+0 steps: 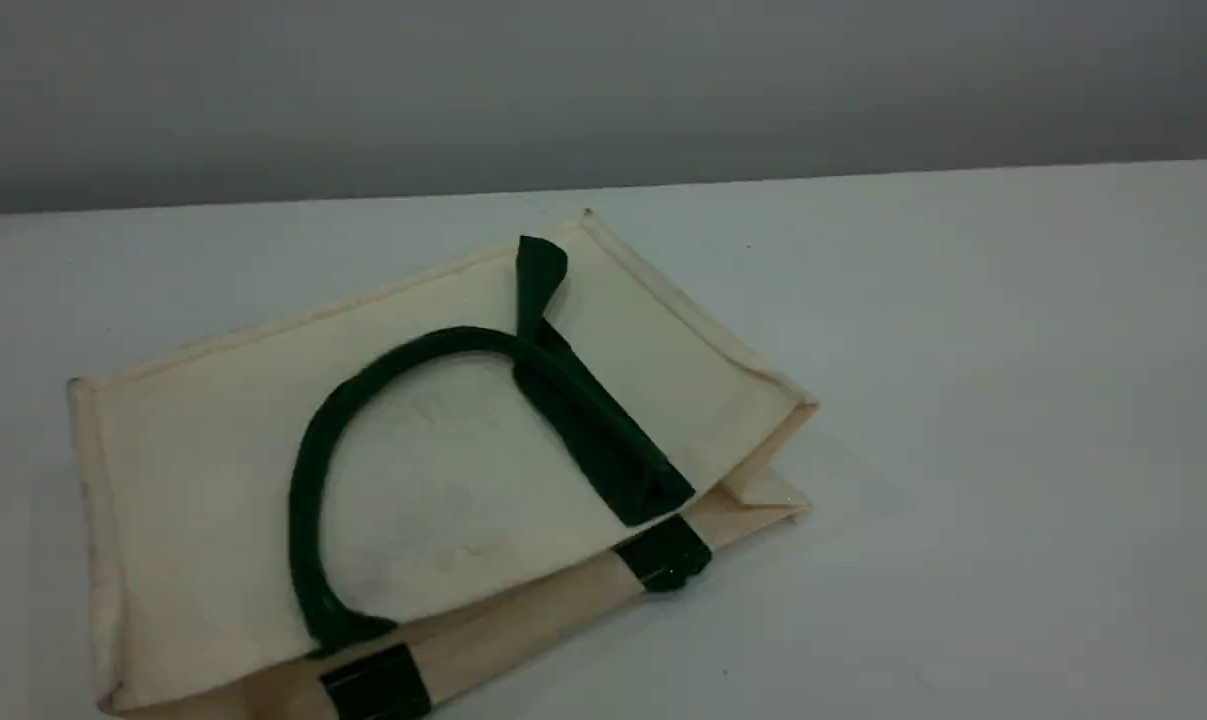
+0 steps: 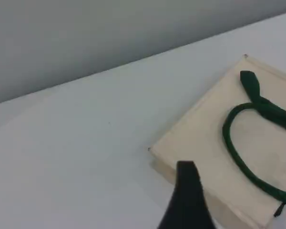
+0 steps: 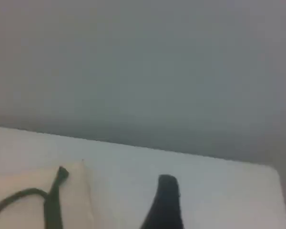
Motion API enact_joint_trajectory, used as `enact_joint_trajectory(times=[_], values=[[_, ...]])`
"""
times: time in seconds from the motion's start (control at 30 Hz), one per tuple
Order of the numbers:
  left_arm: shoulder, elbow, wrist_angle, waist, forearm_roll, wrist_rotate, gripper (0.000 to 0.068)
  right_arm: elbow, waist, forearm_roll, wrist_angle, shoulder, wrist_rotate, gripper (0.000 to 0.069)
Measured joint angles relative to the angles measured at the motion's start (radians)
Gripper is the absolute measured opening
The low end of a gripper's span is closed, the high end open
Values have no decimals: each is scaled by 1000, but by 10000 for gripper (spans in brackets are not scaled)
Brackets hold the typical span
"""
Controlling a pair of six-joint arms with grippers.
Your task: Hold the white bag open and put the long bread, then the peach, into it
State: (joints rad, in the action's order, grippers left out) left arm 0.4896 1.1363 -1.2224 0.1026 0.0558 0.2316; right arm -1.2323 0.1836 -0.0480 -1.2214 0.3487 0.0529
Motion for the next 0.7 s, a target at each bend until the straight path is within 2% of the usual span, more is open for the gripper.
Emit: enact_joint_trajectory(times=[0.1, 0.23, 0.43, 0.7], values=[[-96, -63, 0, 0, 0, -35, 494, 74, 0, 0, 0, -62, 0, 586], [-213, -158, 0, 0, 10, -34, 494, 193, 0, 0, 0, -147, 0, 586], [-313, -335, 4, 0, 106, -17, 494, 387, 0, 0, 39, -247, 0, 586], [-325, -555, 105, 0, 136, -4, 494, 635, 0, -18, 104, -259, 0, 586]])
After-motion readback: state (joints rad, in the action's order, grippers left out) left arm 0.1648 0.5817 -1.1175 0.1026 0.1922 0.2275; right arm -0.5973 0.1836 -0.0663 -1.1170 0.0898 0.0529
